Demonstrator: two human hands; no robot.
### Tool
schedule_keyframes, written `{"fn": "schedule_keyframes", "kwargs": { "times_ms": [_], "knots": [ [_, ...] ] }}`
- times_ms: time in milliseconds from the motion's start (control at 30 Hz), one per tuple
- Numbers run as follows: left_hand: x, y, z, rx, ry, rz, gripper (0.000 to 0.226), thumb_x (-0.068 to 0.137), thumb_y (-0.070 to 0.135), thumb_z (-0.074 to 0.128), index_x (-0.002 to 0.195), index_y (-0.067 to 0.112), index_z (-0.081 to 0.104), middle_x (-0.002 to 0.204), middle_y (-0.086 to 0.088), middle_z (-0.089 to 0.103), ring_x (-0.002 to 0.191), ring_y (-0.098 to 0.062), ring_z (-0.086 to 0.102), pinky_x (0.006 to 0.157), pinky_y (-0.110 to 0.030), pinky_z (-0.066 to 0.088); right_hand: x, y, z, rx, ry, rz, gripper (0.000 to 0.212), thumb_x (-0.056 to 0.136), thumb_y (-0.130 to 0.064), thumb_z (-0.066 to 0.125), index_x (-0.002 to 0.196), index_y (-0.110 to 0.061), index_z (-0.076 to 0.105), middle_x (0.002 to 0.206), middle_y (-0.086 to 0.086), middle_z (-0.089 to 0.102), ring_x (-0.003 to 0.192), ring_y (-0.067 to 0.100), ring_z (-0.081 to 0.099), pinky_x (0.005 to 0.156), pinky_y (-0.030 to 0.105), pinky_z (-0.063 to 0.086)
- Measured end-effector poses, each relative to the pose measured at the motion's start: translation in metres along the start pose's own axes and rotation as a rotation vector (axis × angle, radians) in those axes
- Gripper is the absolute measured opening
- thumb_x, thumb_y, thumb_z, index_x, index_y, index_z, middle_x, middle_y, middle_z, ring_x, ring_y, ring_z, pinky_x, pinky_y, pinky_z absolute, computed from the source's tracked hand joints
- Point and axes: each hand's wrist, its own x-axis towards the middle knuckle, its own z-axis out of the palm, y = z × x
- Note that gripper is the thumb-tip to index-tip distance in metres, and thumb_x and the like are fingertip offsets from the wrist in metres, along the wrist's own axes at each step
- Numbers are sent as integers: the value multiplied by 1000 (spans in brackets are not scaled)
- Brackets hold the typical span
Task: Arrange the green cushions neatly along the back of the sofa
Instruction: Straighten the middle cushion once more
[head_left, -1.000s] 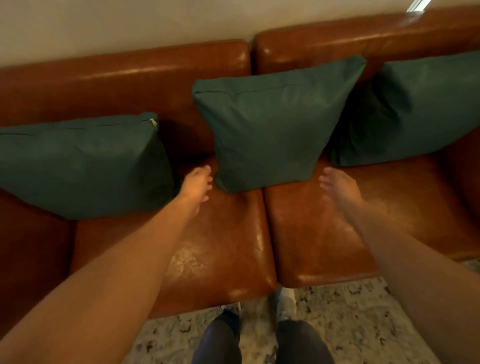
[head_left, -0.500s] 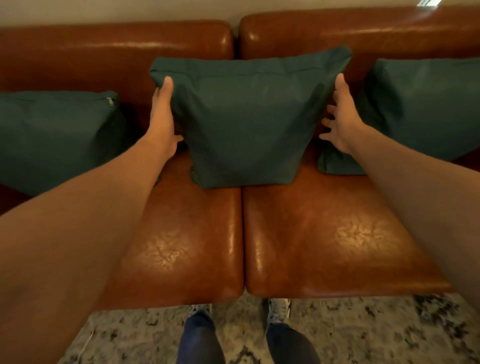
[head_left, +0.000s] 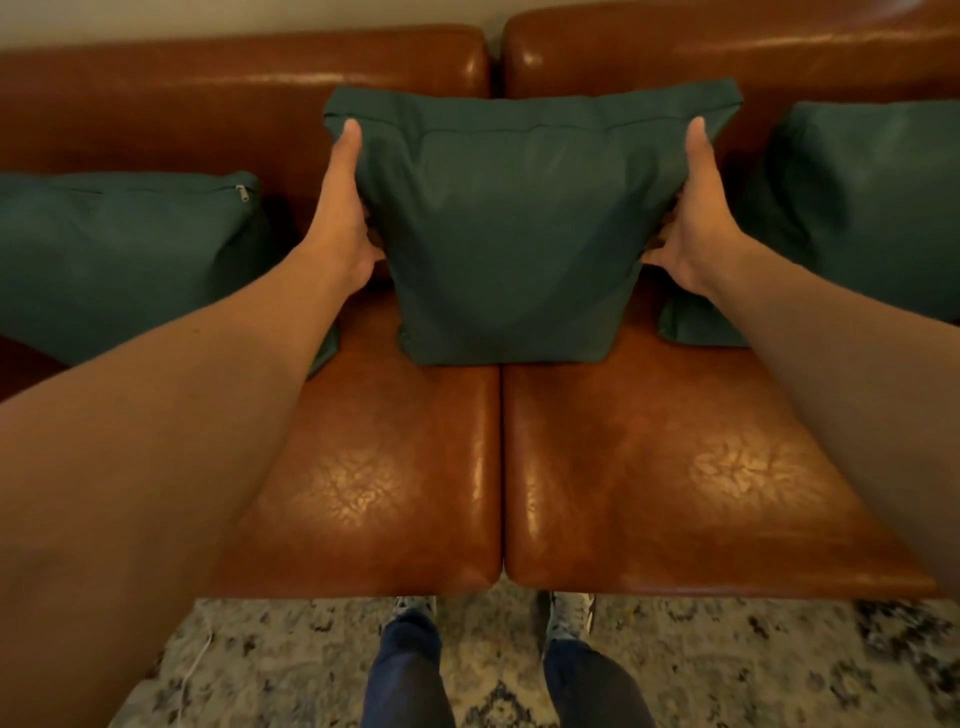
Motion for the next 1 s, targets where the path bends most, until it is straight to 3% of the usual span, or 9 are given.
{"fn": "schedule_keyframes", "kwargs": {
  "times_ms": [367,567,700,1000],
  "knots": [
    [-8,1,-6,-22,24,24,69,83,68,49,142,32,44,140,3,51,124,-20,49,107,-48,40,-7,5,6,4,-15,-35,79,87,-75,29,152,-29,26,160,-1,28,148,24,23,118,58,16],
    [-11,0,-10,-10,10,46,61,86,66,46,137,33,48,130,6,56,122,-18,51,109,-49,38,-7,7,10,-1,-8,-18,91,78,-81,36,153,-31,24,160,-1,27,147,25,24,117,60,19],
    [-12,0,-11,-9,24,45,71,81,70,50,141,32,46,140,3,52,125,-21,50,108,-50,38,-8,10,8,3,-5,-21,87,81,-79,36,152,-31,25,160,-1,29,146,25,26,117,59,21],
    [-12,-2,-10,-11,4,68,66,84,68,48,139,32,48,139,4,53,124,-19,51,110,-50,37,-5,14,4,26,-13,-10,85,83,-77,35,153,-31,23,160,-1,27,147,24,25,116,59,22]
  ]
}}
